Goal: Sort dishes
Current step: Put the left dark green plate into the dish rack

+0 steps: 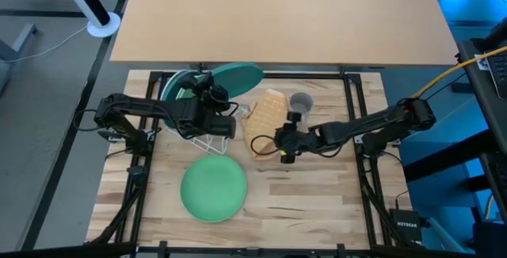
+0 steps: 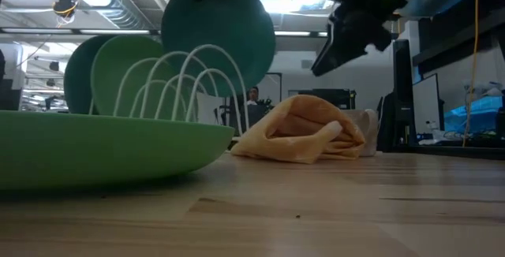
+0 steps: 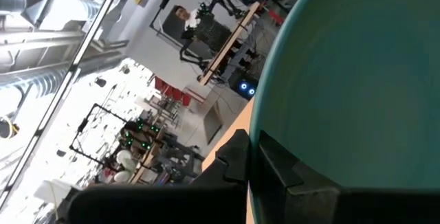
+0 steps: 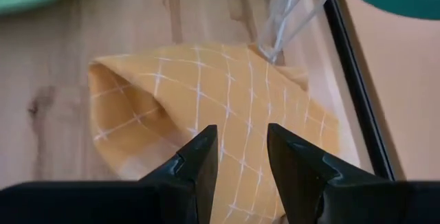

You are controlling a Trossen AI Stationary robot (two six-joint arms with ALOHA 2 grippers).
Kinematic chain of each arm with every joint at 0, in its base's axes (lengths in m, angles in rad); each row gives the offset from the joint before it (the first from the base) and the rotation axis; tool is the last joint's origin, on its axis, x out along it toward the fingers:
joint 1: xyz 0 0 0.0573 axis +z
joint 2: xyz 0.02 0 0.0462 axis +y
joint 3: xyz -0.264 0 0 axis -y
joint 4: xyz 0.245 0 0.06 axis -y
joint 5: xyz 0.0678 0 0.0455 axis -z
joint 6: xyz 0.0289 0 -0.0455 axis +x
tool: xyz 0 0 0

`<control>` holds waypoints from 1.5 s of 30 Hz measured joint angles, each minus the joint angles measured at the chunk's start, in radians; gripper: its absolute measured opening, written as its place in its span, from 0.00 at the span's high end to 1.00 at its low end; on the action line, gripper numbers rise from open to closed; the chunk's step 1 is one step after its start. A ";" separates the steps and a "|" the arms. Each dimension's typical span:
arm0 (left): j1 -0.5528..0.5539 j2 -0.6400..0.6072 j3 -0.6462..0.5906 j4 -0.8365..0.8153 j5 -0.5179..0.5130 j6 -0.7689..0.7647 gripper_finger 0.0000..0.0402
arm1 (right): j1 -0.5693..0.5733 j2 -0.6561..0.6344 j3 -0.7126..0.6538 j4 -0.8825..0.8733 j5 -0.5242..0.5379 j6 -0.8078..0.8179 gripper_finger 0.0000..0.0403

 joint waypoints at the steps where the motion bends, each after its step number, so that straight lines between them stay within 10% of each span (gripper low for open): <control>1: -0.006 0.001 0.000 -0.001 0.002 0.000 1.00 | 0.000 0.012 0.000 0.003 0.010 -0.007 0.67; 9: -0.052 0.002 0.000 -0.011 0.022 -0.001 1.00 | -0.046 0.065 0.000 0.180 0.264 -0.204 0.67; 20: -0.080 0.002 0.000 -0.009 0.042 0.031 1.00 | -0.154 -0.075 0.000 0.362 0.354 -0.285 0.67; 35: -0.080 0.002 0.000 -0.009 0.041 0.033 1.00 | -0.382 -0.202 0.001 0.466 -0.286 -0.245 0.67; 45: -0.080 0.002 0.000 -0.005 0.038 0.048 1.00 | -0.399 -0.175 0.000 0.536 -0.348 -0.230 0.67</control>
